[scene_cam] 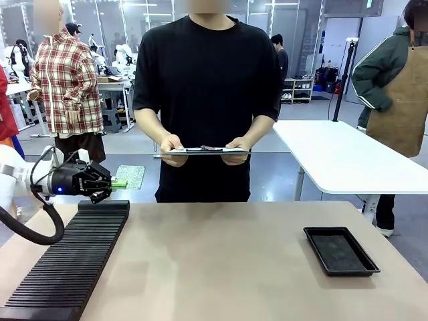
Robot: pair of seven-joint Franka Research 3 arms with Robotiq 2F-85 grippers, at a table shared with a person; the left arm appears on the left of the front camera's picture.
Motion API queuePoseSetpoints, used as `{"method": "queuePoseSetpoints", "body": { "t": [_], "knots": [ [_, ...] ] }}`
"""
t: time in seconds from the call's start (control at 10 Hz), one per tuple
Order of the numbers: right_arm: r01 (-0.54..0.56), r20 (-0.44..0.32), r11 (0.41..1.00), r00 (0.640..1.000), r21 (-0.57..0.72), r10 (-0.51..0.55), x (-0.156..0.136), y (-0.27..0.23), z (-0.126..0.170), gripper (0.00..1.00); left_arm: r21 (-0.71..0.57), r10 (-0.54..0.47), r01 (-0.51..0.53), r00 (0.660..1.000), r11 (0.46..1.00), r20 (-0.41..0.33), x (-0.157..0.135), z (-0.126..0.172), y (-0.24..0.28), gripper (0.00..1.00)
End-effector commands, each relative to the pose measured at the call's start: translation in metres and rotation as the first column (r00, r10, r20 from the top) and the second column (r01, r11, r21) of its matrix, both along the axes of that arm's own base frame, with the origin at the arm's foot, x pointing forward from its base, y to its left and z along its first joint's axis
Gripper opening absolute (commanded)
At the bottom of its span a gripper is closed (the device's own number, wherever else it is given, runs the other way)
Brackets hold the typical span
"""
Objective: Inspect the PCB.
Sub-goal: Pick up the Blank PCB and present it to the human, then release the Blank PCB you were holding.
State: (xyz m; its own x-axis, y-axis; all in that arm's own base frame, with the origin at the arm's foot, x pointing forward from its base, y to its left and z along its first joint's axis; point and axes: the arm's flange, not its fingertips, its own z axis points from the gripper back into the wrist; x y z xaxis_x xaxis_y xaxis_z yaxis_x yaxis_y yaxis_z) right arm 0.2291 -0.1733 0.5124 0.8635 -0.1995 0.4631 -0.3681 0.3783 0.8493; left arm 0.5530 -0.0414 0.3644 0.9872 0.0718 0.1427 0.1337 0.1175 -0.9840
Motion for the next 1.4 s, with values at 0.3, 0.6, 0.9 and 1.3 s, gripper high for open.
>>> {"method": "queuePoseSetpoints", "body": {
  "t": [0.3, 0.6, 0.9, 1.3],
  "knots": [
    [0.001, 0.006, 1.0, 1.0, 0.004, -0.001, -0.0012, -0.0007, 0.001, 1.0, -0.035, -0.012, 0.012, 1.0, 0.999, -0.007, -0.0007, -0.0013, -0.0059, 0.03],
    [0.001, 0.006, 1.0, 1.0, 0.004, -0.001, -0.0012, -0.0007, 0.001, 1.0, -0.035, -0.012, 0.012, 1.0, 0.999, -0.007, -0.0007, -0.0013, -0.0059, 0.03],
    [0.001, 0.006, 1.0, 1.0, 0.004, -0.001, -0.0012, -0.0007, 0.001, 1.0, -0.035, -0.012, 0.012, 1.0, 0.999, -0.007, -0.0007, -0.0013, -0.0059, 0.03],
    [0.001, 0.006, 1.0, 1.0, 0.004, -0.001, -0.0012, -0.0007, 0.001, 1.0, -0.035, -0.012, 0.012, 1.0, 0.999, -0.007, -0.0007, -0.0013, -0.0059, 0.03]
  ]
}}
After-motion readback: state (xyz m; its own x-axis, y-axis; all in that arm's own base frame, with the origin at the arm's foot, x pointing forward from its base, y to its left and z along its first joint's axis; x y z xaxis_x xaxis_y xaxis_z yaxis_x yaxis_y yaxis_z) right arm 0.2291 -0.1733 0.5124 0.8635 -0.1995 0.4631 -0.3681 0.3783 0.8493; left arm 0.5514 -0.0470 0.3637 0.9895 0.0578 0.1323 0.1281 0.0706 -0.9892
